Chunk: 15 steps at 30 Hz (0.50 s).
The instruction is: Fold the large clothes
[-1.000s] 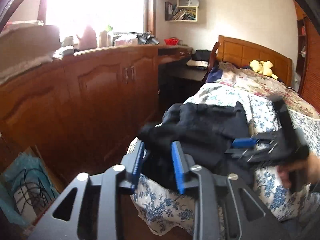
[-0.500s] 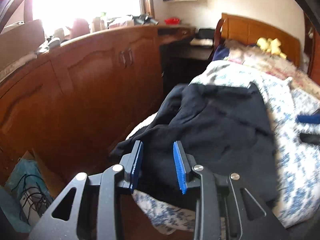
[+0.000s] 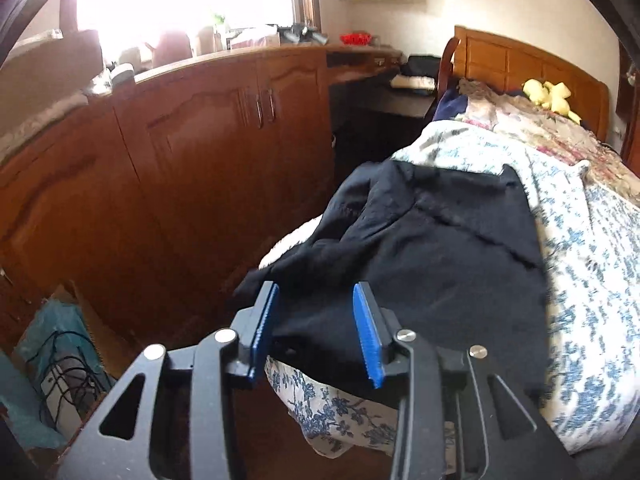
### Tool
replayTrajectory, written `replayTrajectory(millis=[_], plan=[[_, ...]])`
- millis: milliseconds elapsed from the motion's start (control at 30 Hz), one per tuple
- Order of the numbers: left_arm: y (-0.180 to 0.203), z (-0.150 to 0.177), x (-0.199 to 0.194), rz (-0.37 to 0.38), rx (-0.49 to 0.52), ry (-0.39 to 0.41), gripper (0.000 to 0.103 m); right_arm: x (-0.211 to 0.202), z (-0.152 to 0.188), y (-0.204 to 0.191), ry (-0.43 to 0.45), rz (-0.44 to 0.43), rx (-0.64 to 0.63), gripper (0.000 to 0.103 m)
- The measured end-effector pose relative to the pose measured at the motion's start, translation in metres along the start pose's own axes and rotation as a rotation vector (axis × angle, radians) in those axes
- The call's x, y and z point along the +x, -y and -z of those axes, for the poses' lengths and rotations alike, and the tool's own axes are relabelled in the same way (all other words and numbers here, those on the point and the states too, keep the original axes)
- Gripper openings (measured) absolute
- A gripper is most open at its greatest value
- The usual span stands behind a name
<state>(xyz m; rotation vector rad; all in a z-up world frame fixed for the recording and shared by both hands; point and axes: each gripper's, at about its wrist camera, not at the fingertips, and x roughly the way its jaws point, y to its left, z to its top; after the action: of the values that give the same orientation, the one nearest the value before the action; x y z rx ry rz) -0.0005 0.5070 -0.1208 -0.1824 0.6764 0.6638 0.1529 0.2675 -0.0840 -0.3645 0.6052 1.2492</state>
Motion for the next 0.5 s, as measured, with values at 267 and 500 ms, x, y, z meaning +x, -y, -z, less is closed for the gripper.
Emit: replayTrajectory(millis=[267,500], plan=[[0.034,-0.013,-0.08,0.057,0.015,0.123,0.055,-0.06,0.014,0.001,0.061,0.057,0.021,0.054],[0.077,-0.001,-0.125,0.102,0.035,0.18,0.055,-0.11,0.038,0.009,0.093,0.106,0.049,0.077]])
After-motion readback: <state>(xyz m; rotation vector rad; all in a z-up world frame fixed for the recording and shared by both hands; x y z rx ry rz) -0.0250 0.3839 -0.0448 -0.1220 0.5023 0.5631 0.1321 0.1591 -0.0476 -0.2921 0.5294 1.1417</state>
